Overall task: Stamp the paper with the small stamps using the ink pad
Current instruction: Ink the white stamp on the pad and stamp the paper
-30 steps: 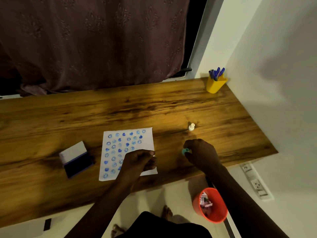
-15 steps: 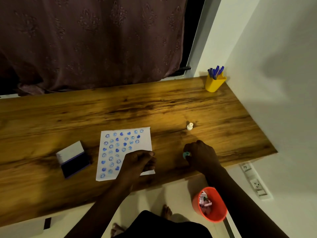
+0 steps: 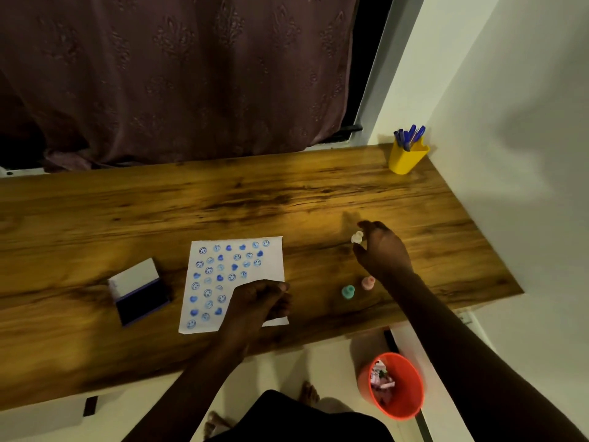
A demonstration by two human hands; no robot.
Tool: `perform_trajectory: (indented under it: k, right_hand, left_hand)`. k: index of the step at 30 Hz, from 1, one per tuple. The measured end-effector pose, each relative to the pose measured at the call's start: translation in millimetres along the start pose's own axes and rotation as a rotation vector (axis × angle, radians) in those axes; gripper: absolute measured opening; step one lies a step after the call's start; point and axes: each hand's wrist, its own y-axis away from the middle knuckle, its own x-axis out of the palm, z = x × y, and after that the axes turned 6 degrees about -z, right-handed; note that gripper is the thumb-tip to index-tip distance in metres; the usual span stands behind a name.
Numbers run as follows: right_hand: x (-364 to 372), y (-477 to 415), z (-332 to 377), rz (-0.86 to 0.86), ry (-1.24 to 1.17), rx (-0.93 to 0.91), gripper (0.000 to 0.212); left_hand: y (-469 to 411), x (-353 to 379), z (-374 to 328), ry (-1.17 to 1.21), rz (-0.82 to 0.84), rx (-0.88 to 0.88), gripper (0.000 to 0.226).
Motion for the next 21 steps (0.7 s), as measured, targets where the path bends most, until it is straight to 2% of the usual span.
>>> perform_trajectory:
  k: [5,13,17,21]
  right_hand:
    - [20.4,-24.2,-6.5,0.054,0.058,0.018,0.051]
    - [28.7,-28.2,-8.6,0.017,0.038,0.005,0.025]
    - [14.6,-20.8,9.3,0.021,-0.224,0.006,0.019]
    - [3.7,3.3,47.9,0.141,-0.556,0.003,0.024]
  left_hand:
    - [1.6,-2.7,0.1,0.031,-0.046,-0.007,0.008]
    - [2.4,-10.8,-1.7,0.064,-0.079,0.02,0.008]
    - [-1.1,-13.6,-0.9,0.066,-0.093,0.02,0.005]
    - [-2.8,-15.5,-0.2,0.076,-0.098,0.051,0.008]
